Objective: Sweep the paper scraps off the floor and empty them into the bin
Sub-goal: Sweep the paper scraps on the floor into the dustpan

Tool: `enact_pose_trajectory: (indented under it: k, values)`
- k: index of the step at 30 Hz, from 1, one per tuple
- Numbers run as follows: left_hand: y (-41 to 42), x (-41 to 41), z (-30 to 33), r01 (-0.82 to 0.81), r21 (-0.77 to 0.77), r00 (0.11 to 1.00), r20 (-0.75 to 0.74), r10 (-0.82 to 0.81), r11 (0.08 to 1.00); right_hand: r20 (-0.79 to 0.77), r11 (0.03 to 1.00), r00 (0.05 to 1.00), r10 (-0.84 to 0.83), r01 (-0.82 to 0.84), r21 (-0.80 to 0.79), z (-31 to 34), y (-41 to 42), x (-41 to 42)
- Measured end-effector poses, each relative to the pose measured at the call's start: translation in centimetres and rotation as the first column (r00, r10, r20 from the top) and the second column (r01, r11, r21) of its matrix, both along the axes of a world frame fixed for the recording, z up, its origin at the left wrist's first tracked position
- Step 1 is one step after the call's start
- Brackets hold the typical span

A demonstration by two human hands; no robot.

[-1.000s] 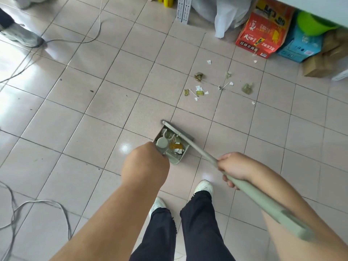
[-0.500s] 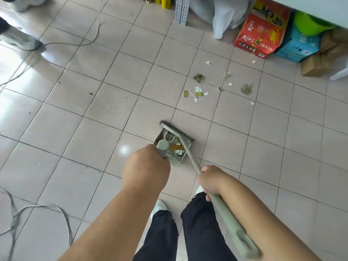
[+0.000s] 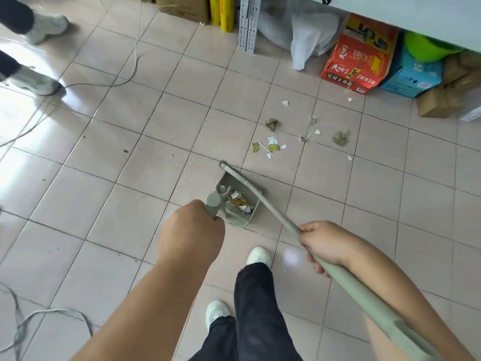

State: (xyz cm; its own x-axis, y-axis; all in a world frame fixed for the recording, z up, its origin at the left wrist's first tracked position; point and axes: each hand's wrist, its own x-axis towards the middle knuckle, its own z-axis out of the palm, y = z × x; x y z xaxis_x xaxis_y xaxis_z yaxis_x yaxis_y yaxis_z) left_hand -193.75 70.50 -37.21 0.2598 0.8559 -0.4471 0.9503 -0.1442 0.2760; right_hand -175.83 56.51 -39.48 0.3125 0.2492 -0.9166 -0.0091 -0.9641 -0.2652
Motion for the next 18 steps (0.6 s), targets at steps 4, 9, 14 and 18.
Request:
enact_pose_trajectory:
  k: [4, 9, 14, 18]
  values:
    - [2.3, 4.0, 0.3, 0.004, -0.011, 1.0, 0.006, -0.004, 1.0, 0.042, 1.0, 0.999, -0.007, 0.006, 0.008, -0.2, 4.3, 4.5]
    - [5.1, 8.3, 0.2, -0.019, -0.004, 0.999, 0.028, 0.019, 1.0, 0.138, 0.996, 0.986, 0.094, -0.093, -0.018, -1.5, 10.0, 9.4]
    - [7.8, 11.2, 0.0, -0.008, -0.007, 1.0, 0.013, 0.008, 1.0, 0.207, 0.995, 0.974, 0.094, -0.087, -0.043, -2.2, 13.9, 12.6]
    - [9.9, 12.6, -0.4, 0.031, -0.04, 0.999, -0.015, -0.032, 0.999, 0.243, 0.995, 0.967, 0.075, -0.058, -0.075, -2.6, 16.3, 14.0]
